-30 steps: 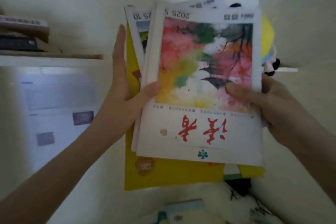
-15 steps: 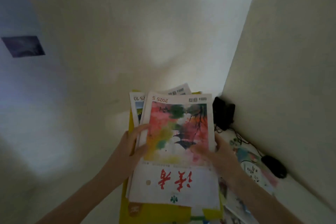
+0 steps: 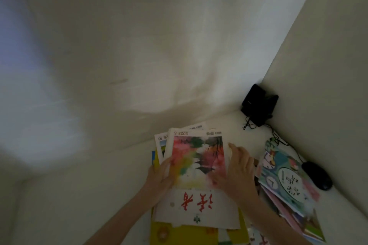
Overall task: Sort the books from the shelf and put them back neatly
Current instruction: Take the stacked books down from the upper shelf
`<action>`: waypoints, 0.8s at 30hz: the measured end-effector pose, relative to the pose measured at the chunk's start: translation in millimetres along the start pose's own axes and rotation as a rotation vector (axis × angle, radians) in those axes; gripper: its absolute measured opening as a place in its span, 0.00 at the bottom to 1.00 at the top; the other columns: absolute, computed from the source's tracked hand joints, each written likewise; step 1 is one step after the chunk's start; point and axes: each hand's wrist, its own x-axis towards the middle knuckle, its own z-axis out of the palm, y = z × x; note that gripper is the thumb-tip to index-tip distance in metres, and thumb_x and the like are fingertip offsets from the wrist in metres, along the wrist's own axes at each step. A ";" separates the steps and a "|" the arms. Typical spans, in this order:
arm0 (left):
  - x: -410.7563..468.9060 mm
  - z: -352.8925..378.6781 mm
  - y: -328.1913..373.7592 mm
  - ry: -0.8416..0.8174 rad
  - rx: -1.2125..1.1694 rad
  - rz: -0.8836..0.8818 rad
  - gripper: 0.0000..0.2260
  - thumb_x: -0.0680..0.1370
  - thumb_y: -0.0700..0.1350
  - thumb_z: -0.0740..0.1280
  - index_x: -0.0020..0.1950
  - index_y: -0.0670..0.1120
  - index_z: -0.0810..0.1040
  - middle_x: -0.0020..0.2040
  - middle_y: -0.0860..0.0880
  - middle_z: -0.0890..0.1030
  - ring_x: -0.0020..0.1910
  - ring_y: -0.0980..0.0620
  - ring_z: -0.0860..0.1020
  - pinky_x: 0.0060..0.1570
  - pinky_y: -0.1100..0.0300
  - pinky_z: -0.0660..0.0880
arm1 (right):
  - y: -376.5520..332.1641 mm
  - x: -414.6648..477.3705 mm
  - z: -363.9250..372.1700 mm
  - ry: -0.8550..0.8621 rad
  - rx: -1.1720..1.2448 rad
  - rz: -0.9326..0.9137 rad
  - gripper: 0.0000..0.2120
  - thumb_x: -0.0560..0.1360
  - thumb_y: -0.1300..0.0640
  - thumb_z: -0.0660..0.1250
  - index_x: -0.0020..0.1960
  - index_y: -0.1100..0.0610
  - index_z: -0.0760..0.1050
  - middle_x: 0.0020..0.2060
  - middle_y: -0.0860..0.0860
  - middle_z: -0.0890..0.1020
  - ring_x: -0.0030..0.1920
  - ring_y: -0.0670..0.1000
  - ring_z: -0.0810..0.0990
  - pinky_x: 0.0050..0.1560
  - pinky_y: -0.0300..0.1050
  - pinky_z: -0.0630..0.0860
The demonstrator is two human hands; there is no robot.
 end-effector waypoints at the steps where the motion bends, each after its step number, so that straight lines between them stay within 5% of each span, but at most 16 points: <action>1: -1.2 -2.8 1.8 0.007 0.030 0.046 0.19 0.81 0.55 0.56 0.69 0.69 0.56 0.74 0.44 0.57 0.72 0.33 0.61 0.70 0.37 0.60 | -0.9 1.3 0.6 0.010 0.015 -0.038 0.45 0.68 0.41 0.71 0.75 0.52 0.49 0.69 0.53 0.51 0.69 0.55 0.51 0.71 0.50 0.54; 3: -5.2 -13.2 18.0 -0.087 0.091 0.041 0.29 0.72 0.71 0.58 0.72 0.69 0.55 0.79 0.46 0.46 0.77 0.40 0.48 0.75 0.42 0.49 | -9.8 3.8 -6.9 -0.016 0.072 -0.098 0.45 0.67 0.37 0.69 0.74 0.49 0.50 0.67 0.49 0.49 0.69 0.53 0.51 0.70 0.50 0.53; 5: -3.6 -29.8 27.6 -0.115 0.045 0.032 0.44 0.59 0.81 0.55 0.72 0.66 0.54 0.79 0.49 0.42 0.78 0.47 0.45 0.74 0.46 0.50 | -28.8 7.9 -23.4 -0.033 0.177 -0.179 0.42 0.64 0.32 0.63 0.72 0.44 0.52 0.63 0.44 0.51 0.64 0.47 0.54 0.68 0.47 0.54; 8: -10.7 -74.2 68.4 -0.011 -0.029 0.215 0.21 0.78 0.60 0.60 0.69 0.67 0.58 0.77 0.54 0.55 0.77 0.55 0.52 0.74 0.52 0.53 | -73.9 13.7 -58.7 -0.075 0.364 -0.332 0.37 0.68 0.43 0.72 0.67 0.37 0.51 0.59 0.37 0.54 0.62 0.43 0.57 0.70 0.47 0.58; 11: -30.9 -135.3 110.3 0.140 -0.048 0.368 0.20 0.77 0.56 0.60 0.68 0.66 0.64 0.71 0.60 0.64 0.71 0.62 0.62 0.70 0.60 0.62 | -137.6 14.4 -102.5 -0.085 0.477 -0.492 0.37 0.70 0.50 0.75 0.63 0.31 0.51 0.61 0.37 0.57 0.65 0.46 0.62 0.68 0.46 0.63; 16: -103.6 -242.4 167.7 0.380 -0.123 0.538 0.15 0.77 0.50 0.64 0.63 0.61 0.74 0.64 0.62 0.74 0.60 0.68 0.73 0.53 0.77 0.69 | -243.2 -2.7 -170.5 -0.072 0.621 -0.751 0.35 0.65 0.43 0.73 0.63 0.31 0.54 0.63 0.41 0.64 0.61 0.40 0.68 0.58 0.32 0.66; 18: -141.1 -280.9 182.8 0.486 -0.105 0.607 0.12 0.78 0.47 0.65 0.60 0.59 0.77 0.60 0.60 0.78 0.57 0.68 0.76 0.50 0.76 0.70 | -285.0 -18.3 -195.5 -0.042 0.673 -0.876 0.35 0.65 0.45 0.74 0.64 0.33 0.57 0.62 0.41 0.68 0.58 0.36 0.70 0.55 0.29 0.68; 24: -255.2 -381.0 208.6 0.828 -0.008 0.759 0.10 0.78 0.46 0.66 0.59 0.56 0.78 0.55 0.59 0.82 0.55 0.60 0.80 0.56 0.53 0.78 | -411.5 -96.4 -260.2 0.095 0.671 -1.378 0.30 0.66 0.44 0.74 0.63 0.39 0.64 0.61 0.41 0.71 0.59 0.39 0.71 0.55 0.25 0.67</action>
